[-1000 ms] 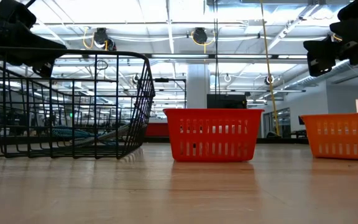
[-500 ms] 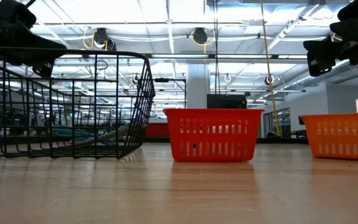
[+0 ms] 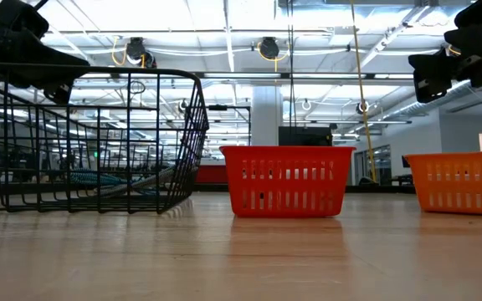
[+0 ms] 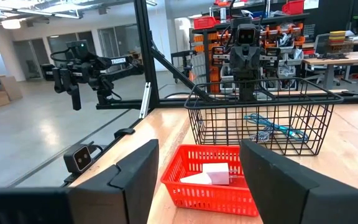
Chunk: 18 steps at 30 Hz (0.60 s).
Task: Pick and place items into bin
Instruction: Return to Home Position
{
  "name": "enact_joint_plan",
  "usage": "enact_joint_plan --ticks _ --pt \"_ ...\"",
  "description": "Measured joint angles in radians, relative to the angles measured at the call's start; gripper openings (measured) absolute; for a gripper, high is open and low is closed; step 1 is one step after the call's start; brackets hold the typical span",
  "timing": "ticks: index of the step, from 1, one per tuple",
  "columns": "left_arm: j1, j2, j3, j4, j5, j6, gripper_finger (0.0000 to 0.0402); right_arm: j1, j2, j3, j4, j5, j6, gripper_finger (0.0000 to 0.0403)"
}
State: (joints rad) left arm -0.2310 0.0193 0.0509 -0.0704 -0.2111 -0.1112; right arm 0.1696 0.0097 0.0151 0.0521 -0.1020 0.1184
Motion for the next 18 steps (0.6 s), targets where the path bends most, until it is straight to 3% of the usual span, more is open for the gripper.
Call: enact_joint_plan --ticks 18 --pt "0.000 0.000 0.000 0.000 0.000 0.000 0.0033 0.000 0.000 0.000 0.000 0.000 0.000 0.0221"
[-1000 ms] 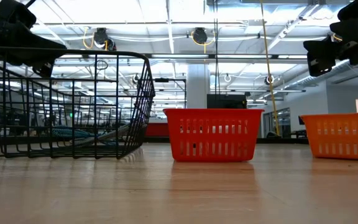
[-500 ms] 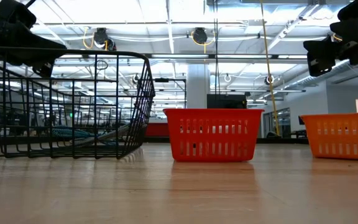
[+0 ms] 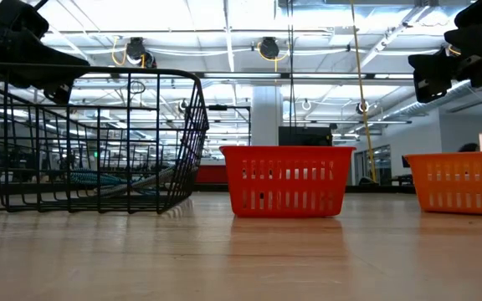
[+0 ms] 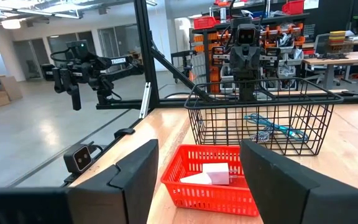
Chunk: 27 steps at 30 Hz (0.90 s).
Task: Pick and place items into bin
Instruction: Return to Home Position
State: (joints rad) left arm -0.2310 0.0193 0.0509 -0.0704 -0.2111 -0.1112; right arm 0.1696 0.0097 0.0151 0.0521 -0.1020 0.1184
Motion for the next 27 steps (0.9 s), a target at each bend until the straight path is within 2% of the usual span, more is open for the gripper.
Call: enact_joint_plan --ticks 27 --pt "0.000 0.000 0.000 0.000 0.000 0.001 0.0033 0.000 0.000 0.000 0.000 0.000 0.000 0.0217"
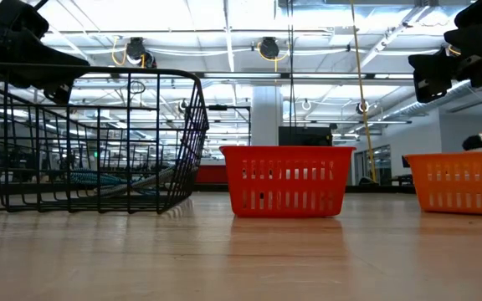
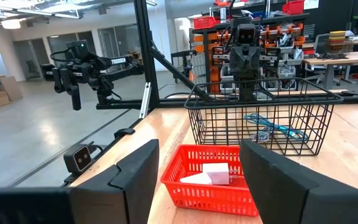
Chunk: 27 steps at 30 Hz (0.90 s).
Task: Pick and place items into bin
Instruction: Return to Home Position
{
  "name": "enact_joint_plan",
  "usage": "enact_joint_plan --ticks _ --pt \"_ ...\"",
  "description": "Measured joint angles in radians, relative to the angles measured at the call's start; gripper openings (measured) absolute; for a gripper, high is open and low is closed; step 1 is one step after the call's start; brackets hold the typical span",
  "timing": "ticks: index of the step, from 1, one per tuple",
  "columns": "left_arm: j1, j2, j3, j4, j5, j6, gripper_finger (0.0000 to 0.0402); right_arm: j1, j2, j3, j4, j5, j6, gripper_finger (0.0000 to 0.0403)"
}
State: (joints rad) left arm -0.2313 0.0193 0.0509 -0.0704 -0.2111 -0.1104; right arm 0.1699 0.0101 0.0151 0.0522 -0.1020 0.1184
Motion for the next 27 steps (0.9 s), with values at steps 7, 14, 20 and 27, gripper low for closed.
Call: enact_joint_plan --ticks 7,14,20,27 --pt "0.000 0.000 0.000 0.000 0.000 -0.001 0.0033 0.000 0.000 0.000 0.000 0.000 0.000 0.0221" --pt "0.000 0.000 0.000 0.000 0.000 0.000 0.0033 0.000 0.000 0.000 0.000 0.000 0.000 0.0218" --pt "0.000 0.000 0.000 0.000 0.000 0.000 0.0033 0.000 0.000 0.000 0.000 0.000 0.000 0.0221" --pt "0.000 0.000 0.000 0.000 0.000 -0.001 0.0033 0.000 0.000 0.000 0.000 0.000 0.000 0.0217"
